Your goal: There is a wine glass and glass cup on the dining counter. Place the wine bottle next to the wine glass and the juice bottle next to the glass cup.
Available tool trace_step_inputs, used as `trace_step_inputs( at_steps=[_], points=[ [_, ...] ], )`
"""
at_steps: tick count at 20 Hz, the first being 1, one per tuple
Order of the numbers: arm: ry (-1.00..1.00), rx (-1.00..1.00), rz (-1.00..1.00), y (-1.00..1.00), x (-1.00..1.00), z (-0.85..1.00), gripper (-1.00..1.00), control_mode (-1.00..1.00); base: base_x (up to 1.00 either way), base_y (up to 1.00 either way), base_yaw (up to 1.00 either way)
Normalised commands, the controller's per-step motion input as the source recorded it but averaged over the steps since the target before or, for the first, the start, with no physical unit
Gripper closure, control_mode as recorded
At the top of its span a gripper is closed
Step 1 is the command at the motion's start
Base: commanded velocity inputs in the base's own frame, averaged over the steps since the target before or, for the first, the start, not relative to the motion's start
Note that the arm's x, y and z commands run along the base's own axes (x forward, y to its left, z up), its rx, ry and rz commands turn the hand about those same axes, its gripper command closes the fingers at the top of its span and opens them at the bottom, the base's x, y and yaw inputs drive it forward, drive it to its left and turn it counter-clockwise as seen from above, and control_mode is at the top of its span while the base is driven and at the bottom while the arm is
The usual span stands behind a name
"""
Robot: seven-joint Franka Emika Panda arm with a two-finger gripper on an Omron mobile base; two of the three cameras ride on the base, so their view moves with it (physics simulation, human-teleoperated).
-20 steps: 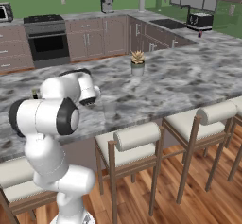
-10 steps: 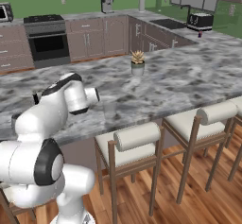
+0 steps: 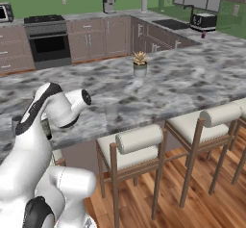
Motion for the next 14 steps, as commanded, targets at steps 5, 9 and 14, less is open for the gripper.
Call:
trace_step_inputs(
  at_steps=[5,9,14],
  points=[
    [0.22,-0.17,-0.17,-0.17,-0.34,0.24,-1.0,-1.0,0.0,0.0,0.0],
    [0.17,-0.14,-0.17,-0.27,-0.43,0.15,-1.0,-1.0,0.0,0.0,0.0],
    [0.19,-0.16,-0.22,-0.26,-0.42,0.09,-1.0,-1.0,0.0,0.0,0.0]
  ],
)
